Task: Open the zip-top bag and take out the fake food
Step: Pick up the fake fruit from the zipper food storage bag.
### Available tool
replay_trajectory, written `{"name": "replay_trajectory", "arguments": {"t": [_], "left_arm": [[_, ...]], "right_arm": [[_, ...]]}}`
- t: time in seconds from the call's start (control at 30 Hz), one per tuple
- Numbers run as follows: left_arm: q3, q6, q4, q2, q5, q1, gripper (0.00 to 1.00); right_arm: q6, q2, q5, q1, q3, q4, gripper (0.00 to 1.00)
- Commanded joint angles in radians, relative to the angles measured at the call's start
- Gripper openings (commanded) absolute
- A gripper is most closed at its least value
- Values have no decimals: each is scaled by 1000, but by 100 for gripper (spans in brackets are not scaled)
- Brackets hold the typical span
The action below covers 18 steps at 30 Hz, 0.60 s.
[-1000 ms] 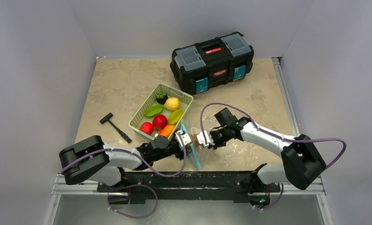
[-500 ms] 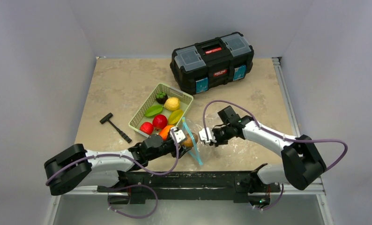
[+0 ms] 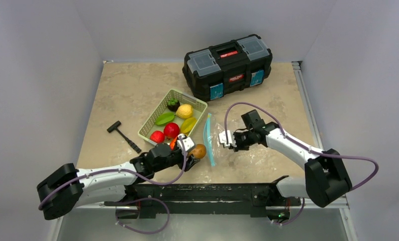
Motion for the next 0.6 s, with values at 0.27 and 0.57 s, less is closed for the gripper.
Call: {"name": "replay_trajectory", "arguments": {"t": [0.27, 0.57], "left_arm": [[52, -73, -186, -169, -40, 39, 0], [79, -110, -287, -237, -67, 64, 0]], "right_arm": [[56, -22, 22, -42, 46, 31, 0], [90, -34, 58, -89, 40, 66, 0]]}}
